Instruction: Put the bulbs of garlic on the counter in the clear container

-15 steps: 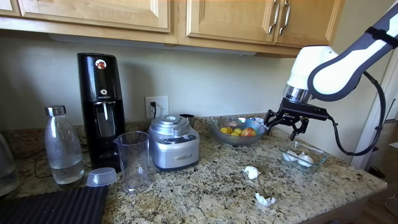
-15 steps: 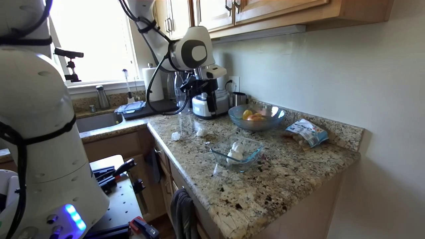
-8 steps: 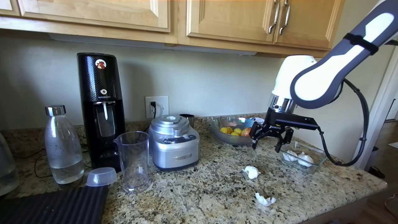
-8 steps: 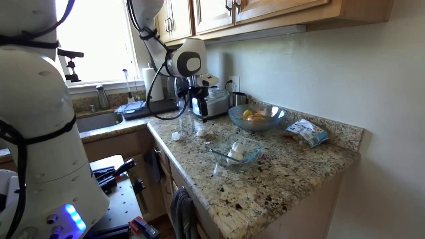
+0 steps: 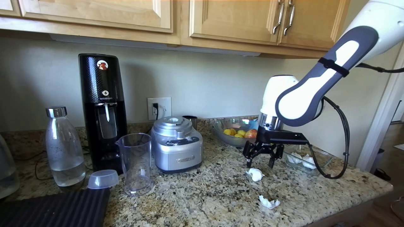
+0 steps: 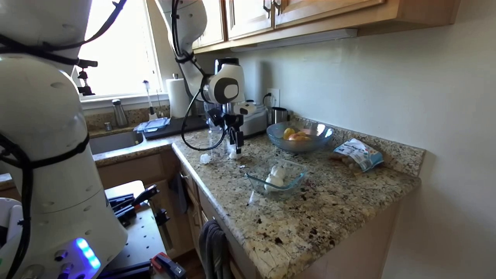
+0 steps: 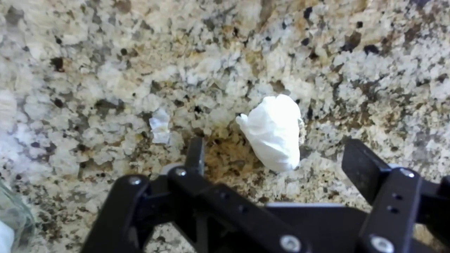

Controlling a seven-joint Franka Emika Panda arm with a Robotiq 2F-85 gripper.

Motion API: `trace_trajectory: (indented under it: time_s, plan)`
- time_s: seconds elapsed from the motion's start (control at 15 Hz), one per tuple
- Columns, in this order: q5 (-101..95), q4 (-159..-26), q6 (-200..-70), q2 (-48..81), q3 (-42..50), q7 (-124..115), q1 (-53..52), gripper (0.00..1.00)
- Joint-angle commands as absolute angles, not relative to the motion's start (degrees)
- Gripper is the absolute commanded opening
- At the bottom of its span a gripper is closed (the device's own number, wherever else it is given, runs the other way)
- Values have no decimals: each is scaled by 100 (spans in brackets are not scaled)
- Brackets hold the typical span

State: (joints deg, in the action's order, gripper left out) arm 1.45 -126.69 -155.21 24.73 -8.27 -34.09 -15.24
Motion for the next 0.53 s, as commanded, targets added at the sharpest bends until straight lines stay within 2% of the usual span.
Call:
trace_trajectory:
  time_s: [0.0,0.27,0.33,0.47]
  plan:
    - [177,-12337,-15332,2814,-668,-3195,-1772,100]
    - [179,-12127,-15330,3071,-578,-3064,-1912,100]
    - [140,-12097,-15251,3071,-491,-3133,-1988,93]
    - [163,-12066,-15187,3072,-456,-3089,-2006,67]
